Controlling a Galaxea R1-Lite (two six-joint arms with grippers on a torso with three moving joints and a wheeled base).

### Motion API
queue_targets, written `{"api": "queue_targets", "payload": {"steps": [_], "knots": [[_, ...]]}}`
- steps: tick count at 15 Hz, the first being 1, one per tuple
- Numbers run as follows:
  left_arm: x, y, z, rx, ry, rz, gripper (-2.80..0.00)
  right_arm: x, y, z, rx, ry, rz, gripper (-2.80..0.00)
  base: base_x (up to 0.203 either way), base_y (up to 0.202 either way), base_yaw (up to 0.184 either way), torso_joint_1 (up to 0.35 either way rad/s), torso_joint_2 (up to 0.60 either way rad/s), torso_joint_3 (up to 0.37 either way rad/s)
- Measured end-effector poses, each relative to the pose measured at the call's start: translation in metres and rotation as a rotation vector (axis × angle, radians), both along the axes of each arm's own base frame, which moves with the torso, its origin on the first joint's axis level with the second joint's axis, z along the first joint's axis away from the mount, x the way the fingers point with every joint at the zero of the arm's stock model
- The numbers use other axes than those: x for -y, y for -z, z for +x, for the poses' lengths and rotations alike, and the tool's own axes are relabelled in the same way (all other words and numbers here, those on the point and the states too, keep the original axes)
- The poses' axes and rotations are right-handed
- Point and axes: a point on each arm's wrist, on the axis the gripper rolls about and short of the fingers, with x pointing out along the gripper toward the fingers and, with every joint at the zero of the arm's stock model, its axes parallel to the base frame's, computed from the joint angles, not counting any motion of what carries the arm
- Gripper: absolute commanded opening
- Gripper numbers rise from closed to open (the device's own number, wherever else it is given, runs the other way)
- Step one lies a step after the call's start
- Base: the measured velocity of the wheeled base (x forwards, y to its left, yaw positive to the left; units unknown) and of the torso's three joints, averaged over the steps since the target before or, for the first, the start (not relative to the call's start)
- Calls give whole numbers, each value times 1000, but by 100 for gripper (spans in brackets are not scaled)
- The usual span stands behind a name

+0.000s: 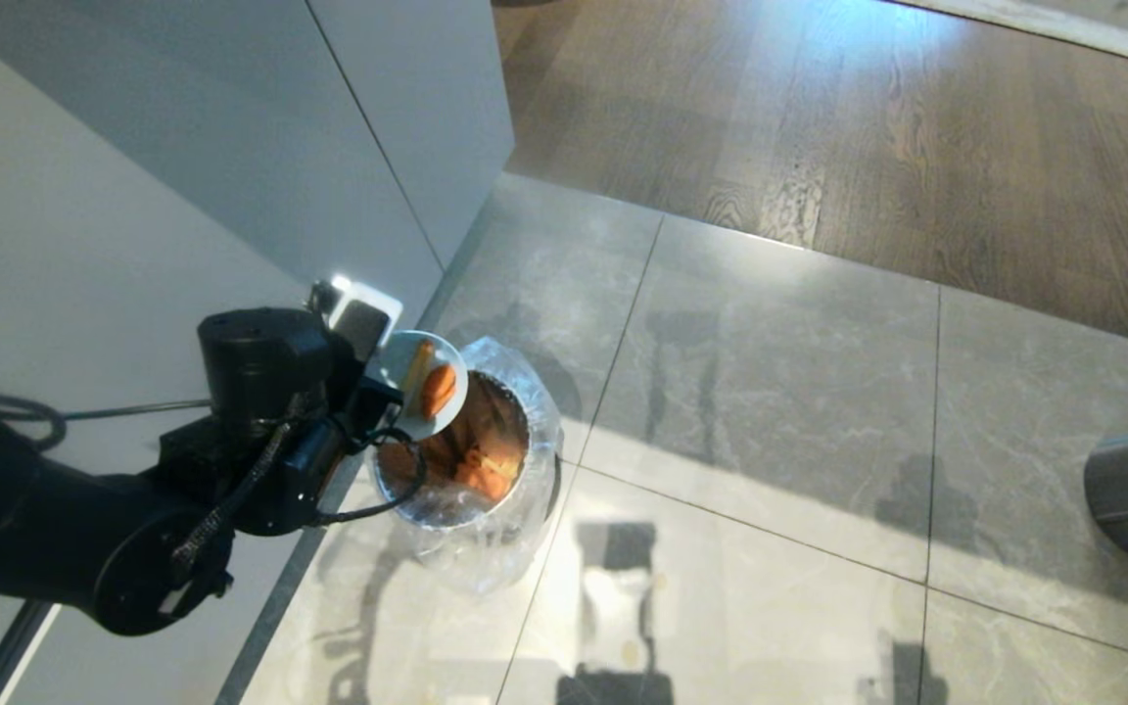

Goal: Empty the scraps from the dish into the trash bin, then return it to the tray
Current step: Pour the leftover food from the bowl into the trash can

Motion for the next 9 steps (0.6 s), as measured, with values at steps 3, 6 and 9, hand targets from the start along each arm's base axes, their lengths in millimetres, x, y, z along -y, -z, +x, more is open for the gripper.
{"api": "queue_targets", "payload": {"steps": [3,6,9], "knots": [[3,0,-1,37,18,8,-280,0,0,0,0,0,0,-280,0,0,0,0,0,0],[1,3,-7,69,31,81,-280,0,0,0,1,0,0,-280,0,0,0,0,0,0],[4,8,-13,61,90,149,-280,0,0,0,0,0,0,-280,0,0,0,0,0,0]]}}
